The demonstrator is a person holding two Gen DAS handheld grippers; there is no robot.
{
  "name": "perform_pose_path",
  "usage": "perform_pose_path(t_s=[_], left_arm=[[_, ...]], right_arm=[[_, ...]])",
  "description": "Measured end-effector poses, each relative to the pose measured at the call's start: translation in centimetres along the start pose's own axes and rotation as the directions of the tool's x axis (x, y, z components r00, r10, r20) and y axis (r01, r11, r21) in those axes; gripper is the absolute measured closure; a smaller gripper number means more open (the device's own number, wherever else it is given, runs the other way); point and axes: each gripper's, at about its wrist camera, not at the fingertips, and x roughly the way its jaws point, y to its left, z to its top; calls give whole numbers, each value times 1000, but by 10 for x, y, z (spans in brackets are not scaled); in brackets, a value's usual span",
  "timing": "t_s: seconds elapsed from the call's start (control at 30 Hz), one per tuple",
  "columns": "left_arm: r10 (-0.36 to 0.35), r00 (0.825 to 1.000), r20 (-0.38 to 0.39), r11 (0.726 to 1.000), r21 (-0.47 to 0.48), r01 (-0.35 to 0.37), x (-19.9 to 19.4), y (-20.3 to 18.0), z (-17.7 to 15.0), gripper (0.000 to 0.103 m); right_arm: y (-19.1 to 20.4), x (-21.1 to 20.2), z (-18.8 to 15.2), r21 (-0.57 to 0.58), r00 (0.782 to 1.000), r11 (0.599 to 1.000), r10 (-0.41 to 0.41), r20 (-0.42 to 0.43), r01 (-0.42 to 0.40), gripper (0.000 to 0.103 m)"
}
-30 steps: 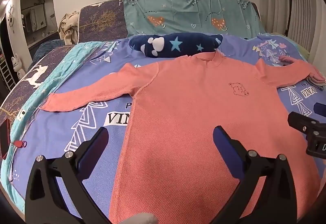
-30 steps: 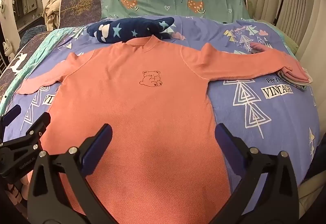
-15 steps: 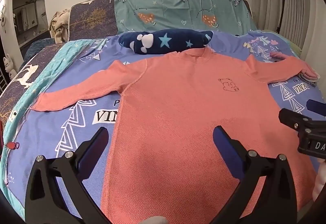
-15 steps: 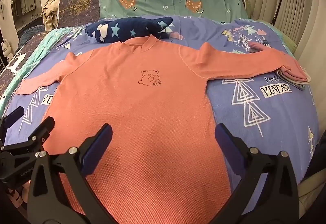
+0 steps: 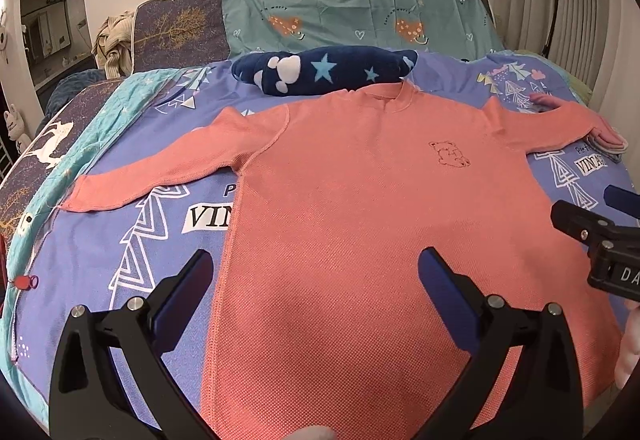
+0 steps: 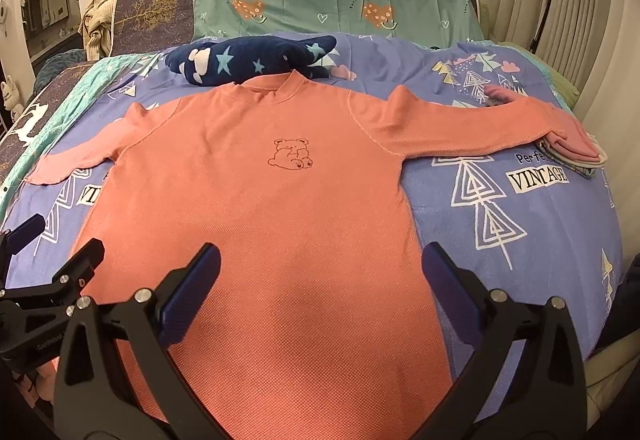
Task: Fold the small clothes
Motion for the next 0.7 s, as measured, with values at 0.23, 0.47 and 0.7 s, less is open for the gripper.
perform_pose_path(t_s=[0.23,0.47,0.7], left_arm=[[32,999,37,999,-17,-31,-3,5,-2,1],[67,988,140,998,-26,-64,-15,10,-4,1],[64,991,118,998,-15,-63,-14,11,-3,1]], right_arm=[[-1,-1,1,1,1000,1000,-3,5,3,2],[-6,-2,-2,9,1000,1000,-14,4,14,2],[-9,-2,-6,17,1000,1000,-17,1,17,2]])
